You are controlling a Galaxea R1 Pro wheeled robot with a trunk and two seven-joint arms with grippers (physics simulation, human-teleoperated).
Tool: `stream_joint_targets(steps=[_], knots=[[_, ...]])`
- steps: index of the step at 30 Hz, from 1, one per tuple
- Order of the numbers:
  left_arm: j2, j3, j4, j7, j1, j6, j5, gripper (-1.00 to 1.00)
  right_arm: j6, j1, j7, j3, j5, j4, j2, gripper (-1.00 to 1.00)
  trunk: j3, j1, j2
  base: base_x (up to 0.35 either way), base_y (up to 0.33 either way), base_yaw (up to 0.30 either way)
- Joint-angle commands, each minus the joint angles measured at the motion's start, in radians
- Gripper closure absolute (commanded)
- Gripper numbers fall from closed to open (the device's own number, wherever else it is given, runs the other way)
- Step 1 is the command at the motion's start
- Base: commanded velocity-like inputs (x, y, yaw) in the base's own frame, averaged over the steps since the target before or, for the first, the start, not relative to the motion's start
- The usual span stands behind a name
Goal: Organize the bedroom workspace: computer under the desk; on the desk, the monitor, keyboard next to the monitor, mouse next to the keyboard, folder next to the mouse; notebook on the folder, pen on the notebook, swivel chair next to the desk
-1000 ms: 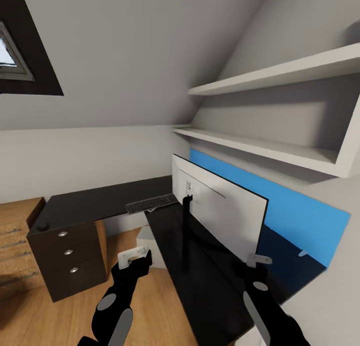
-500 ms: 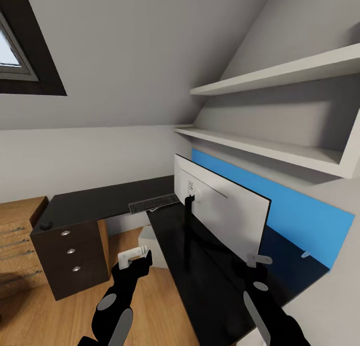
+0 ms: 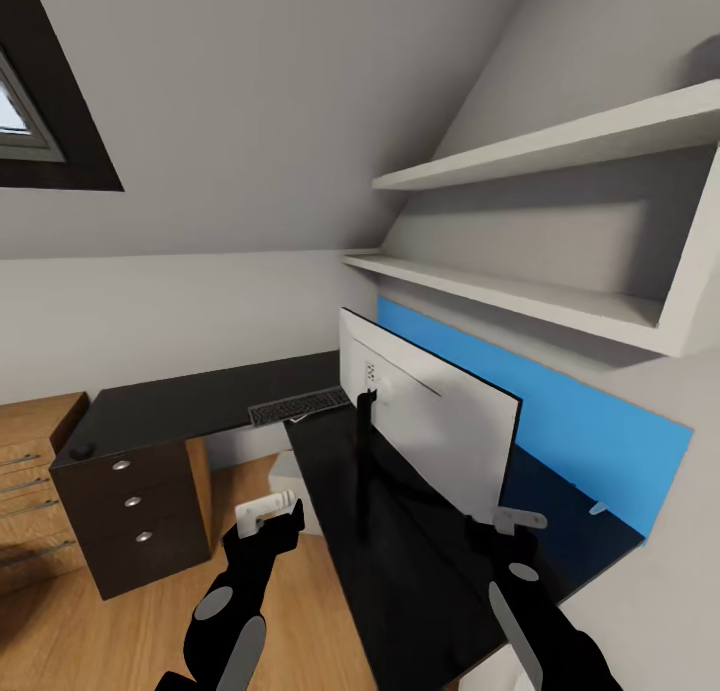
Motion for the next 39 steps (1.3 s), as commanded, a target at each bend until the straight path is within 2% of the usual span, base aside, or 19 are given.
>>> stream_joint_targets(steps=[1, 11, 19, 23, 39], knots=[[0.000, -0.002, -0.001, 0.008, -0.001, 0.003, 0.009, -1.00, 0.005, -0.001, -0.009, 0.005, -0.008, -0.001, -0.002, -1.00, -0.002, 0.000, -0.001, 0.000, -0.113, 0.000], [0.000, -0.035, -0.001, 0.009, -0.001, 0.003, 0.007, -1.00, 0.004, -0.001, -0.021, 0.004, -0.008, -0.001, -0.001, -1.00, -0.002, 0.000, -0.001, 0.012, -0.041, 0.000], [0.000, -0.038, -0.001, 0.009, -0.001, 0.003, 0.007, -1.00, 0.002, -0.001, -0.022, 0.003, -0.009, -0.002, 0.000, -1.00, -0.002, 0.000, -0.001, 0.125, -0.113, 0.000], [0.000, -0.038, -0.001, 0.009, -0.001, 0.003, 0.007, -1.00, -0.047, -0.001, -0.023, 0.003, -0.009, -0.001, -0.002, -1.00, -0.002, 0.000, -0.001, 0.089, -0.162, 0.000], [0.000, -0.038, -0.001, 0.009, -0.001, 0.002, 0.006, -1.00, -0.051, -0.001, -0.024, -0.017, -0.009, -0.001, -0.002, -1.00, -0.002, 0.000, -0.001, 0.080, -0.221, 0.000]])
